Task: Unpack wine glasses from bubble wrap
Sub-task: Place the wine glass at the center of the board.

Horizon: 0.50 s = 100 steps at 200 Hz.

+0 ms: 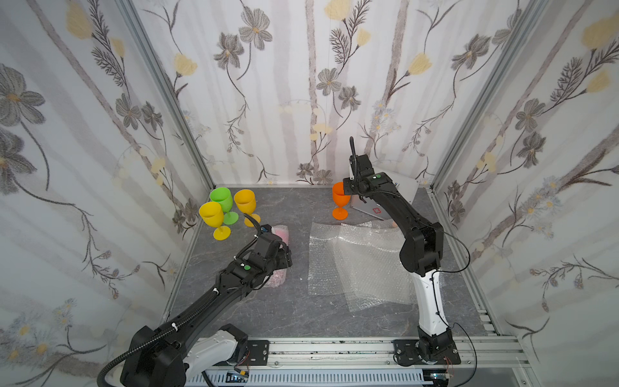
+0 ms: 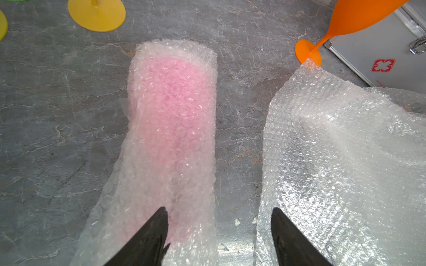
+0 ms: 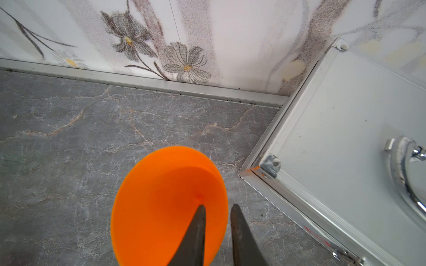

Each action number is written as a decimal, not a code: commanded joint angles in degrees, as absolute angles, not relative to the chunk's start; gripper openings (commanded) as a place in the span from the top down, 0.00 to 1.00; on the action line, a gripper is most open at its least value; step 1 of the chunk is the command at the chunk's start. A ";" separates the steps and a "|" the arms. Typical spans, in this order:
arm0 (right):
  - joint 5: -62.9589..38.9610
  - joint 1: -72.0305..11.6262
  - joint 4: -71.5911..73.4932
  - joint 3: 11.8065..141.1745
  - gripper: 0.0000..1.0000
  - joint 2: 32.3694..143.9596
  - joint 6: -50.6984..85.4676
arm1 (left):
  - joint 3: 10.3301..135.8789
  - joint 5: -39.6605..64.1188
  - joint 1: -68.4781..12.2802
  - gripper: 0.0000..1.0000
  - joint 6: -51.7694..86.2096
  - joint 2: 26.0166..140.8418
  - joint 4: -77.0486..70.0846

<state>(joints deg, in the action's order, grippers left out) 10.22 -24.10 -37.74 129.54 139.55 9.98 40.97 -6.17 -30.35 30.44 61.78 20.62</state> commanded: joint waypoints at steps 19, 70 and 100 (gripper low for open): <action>9.51 -23.14 -37.49 130.25 0.74 136.59 8.88 | 41.83 -6.46 -29.30 0.28 31.01 62.05 22.00; 5.48 -23.51 -39.40 128.92 0.72 130.66 8.75 | 44.42 -6.09 -25.66 0.29 31.84 63.26 27.82; 2.30 -24.81 -36.15 120.12 0.69 124.10 8.35 | 44.77 -4.56 -22.53 0.28 32.40 65.39 29.90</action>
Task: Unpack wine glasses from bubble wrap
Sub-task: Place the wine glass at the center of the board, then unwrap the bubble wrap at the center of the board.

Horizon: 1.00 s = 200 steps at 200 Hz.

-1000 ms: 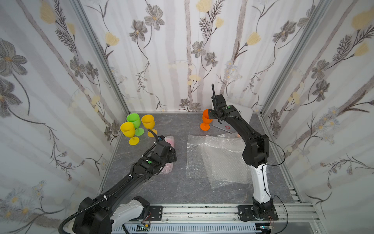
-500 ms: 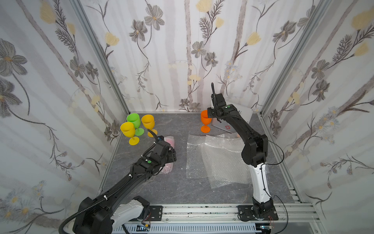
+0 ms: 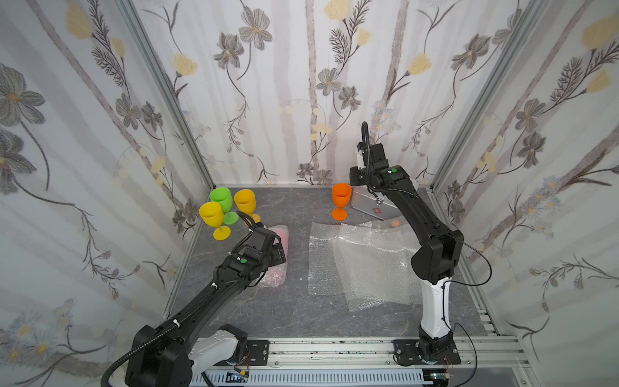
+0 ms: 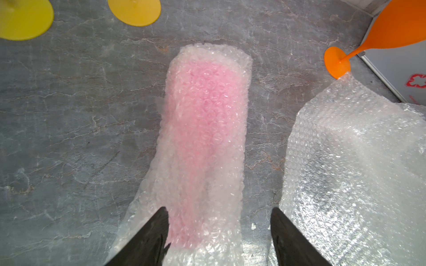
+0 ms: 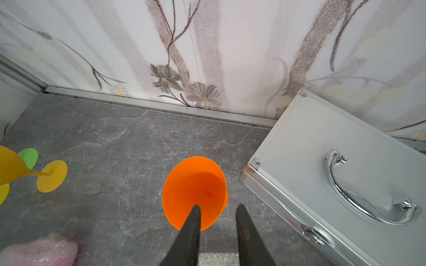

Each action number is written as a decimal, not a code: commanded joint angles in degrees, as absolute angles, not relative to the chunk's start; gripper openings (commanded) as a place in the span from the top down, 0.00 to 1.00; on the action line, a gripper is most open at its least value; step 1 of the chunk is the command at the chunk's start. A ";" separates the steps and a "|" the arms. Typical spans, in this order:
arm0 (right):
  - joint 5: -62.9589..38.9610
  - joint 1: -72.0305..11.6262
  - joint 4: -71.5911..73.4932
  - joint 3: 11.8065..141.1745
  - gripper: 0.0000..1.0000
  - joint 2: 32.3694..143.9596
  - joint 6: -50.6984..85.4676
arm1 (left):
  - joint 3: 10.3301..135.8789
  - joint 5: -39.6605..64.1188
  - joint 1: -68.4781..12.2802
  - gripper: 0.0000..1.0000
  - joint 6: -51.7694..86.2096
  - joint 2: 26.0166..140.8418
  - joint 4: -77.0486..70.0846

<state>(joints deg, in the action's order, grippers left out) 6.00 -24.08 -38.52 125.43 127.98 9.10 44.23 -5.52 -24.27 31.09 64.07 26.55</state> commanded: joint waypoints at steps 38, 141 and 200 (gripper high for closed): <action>-3.71 -26.39 -28.11 104.59 0.68 114.14 9.84 | 43.08 1.97 -17.50 0.25 32.83 67.94 27.95; -10.45 -28.87 -19.40 82.33 0.68 104.86 12.42 | 41.46 12.64 -17.41 0.60 35.70 73.25 21.48; -13.71 -30.83 -17.07 75.93 0.68 103.72 13.60 | 42.55 10.78 -24.08 0.78 43.48 72.42 22.53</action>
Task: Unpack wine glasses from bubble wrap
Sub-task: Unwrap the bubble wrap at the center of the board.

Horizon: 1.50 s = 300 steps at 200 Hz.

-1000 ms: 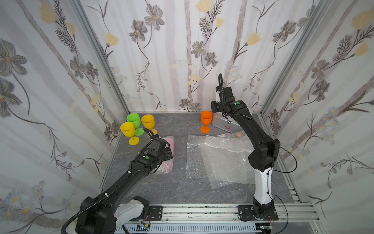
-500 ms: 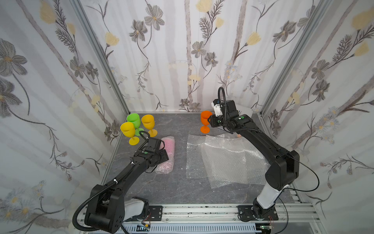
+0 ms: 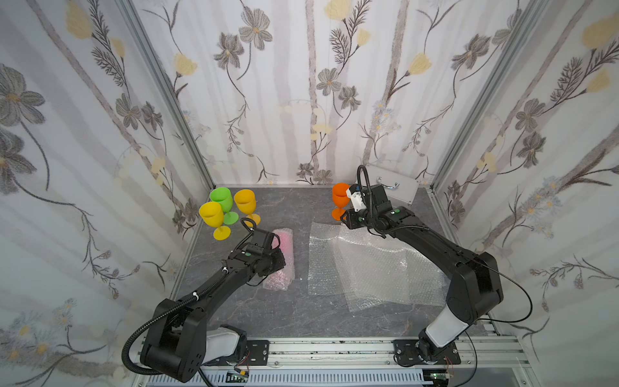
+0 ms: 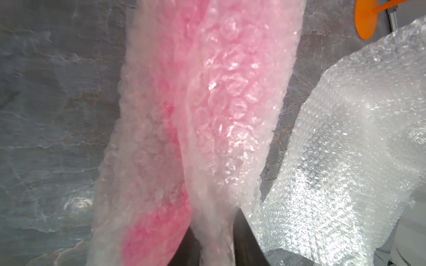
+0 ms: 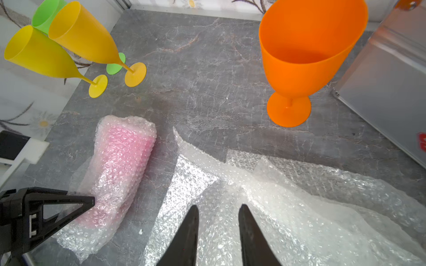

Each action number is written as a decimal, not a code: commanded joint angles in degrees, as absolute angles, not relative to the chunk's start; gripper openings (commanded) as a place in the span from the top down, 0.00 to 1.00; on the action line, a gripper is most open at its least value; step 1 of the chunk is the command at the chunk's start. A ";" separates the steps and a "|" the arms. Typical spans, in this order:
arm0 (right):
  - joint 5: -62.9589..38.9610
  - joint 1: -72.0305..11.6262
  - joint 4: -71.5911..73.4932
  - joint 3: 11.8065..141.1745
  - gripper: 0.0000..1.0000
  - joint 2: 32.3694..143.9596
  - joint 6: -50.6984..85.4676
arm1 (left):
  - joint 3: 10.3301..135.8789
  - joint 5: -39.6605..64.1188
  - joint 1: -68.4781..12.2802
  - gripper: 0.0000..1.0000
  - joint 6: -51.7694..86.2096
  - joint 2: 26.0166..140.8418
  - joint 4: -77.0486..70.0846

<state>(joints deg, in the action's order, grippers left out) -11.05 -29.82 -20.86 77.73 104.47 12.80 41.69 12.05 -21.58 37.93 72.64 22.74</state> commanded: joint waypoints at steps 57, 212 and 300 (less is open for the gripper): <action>-18.16 -35.50 -14.14 71.70 0.68 103.92 15.86 | 47.19 10.33 -32.83 0.78 52.13 77.32 17.48; -18.53 -46.47 -15.34 78.02 0.52 112.19 16.52 | 39.74 9.04 -19.80 0.63 46.31 64.85 26.41; -14.04 -51.06 -21.75 86.90 0.39 121.13 14.73 | 34.34 19.86 -19.47 0.60 49.11 70.57 9.62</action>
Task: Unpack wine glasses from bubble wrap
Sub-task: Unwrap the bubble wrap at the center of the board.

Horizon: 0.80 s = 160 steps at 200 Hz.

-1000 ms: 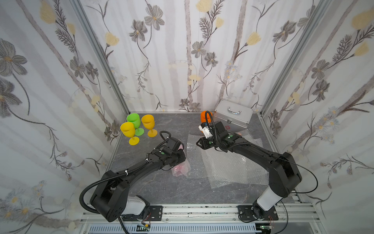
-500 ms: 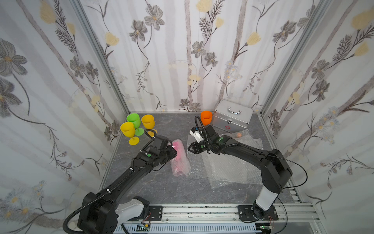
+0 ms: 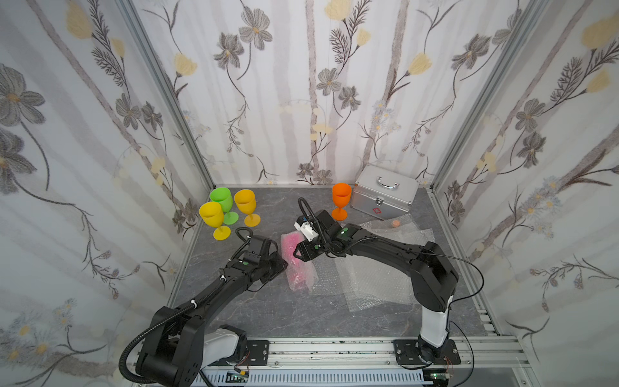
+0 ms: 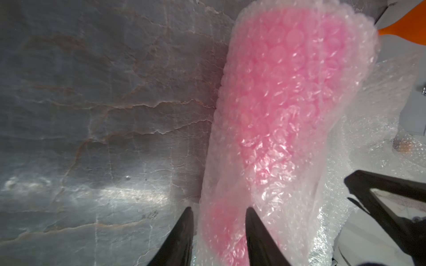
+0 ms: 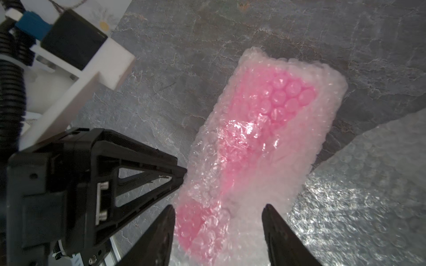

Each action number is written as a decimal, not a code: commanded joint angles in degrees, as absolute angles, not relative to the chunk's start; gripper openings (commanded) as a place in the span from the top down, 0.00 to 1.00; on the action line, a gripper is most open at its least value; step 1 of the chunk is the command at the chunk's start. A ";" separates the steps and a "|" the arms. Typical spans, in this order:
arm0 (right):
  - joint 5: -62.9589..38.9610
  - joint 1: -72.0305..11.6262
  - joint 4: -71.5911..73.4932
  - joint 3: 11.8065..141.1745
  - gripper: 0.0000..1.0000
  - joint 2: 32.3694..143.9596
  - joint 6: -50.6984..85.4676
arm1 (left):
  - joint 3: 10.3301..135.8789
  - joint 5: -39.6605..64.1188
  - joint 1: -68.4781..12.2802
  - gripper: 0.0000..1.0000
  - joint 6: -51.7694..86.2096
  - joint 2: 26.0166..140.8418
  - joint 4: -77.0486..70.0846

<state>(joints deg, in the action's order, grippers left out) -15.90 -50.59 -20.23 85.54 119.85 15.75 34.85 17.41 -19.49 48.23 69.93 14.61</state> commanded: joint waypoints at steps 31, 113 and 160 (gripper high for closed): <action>-10.64 -51.42 -23.87 87.54 0.42 122.60 14.29 | 34.44 20.41 -19.47 0.61 49.22 70.34 9.05; -5.22 -50.47 -24.52 84.18 0.82 121.58 13.52 | 36.39 19.84 -19.43 0.45 47.08 71.02 10.21; -9.43 -50.10 -22.65 82.45 0.95 119.83 12.84 | 39.69 19.42 -19.43 0.26 43.56 75.12 10.77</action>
<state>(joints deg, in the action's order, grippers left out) -6.22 -50.15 -24.64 83.13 120.92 13.85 38.24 20.16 -19.46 46.46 72.97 10.74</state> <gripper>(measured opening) 0.057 0.724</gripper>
